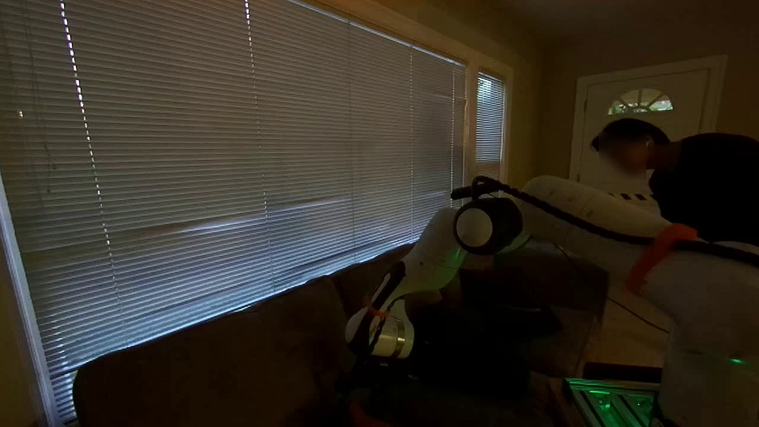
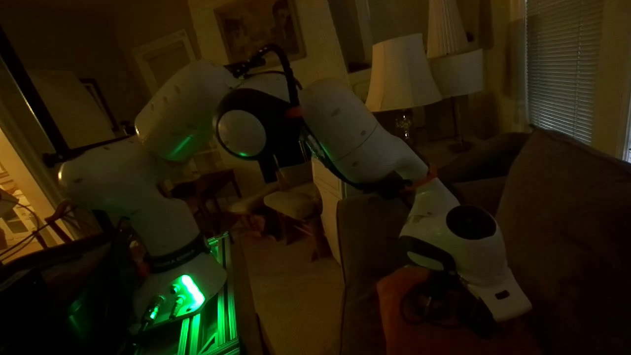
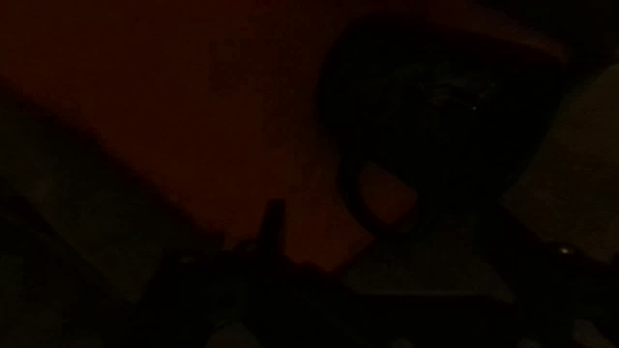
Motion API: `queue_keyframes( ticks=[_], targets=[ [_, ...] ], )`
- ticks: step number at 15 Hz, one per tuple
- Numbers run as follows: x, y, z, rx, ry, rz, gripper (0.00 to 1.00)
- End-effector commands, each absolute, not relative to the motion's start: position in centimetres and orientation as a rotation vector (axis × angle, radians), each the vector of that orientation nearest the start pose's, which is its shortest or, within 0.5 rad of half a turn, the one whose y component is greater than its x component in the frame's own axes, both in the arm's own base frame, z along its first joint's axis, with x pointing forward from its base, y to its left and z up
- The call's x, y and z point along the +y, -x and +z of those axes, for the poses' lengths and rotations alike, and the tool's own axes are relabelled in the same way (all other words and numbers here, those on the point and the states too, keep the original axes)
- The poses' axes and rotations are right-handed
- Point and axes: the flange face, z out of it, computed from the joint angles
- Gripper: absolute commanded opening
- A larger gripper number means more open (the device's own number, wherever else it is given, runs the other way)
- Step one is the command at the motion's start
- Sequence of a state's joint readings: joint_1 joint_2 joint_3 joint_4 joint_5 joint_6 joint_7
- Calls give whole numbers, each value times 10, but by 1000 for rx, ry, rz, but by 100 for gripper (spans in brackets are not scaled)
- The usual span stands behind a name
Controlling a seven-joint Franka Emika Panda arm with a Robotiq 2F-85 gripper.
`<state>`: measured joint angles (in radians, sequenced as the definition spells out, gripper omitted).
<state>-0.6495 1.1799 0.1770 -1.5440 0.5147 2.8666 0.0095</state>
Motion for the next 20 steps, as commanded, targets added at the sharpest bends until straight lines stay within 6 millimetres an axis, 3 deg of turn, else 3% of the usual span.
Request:
queue_keyframes(
  ticks=[1,7,16,20],
  targets=[
    [-325,-576,-45,1435,2451,-364,100],
    [-314,-581,-33,1470,2409,-453,100],
    [-331,-562,-55,1602,2277,-417,100],
    [-338,-563,-63,1647,2197,-428,100]
  ],
)
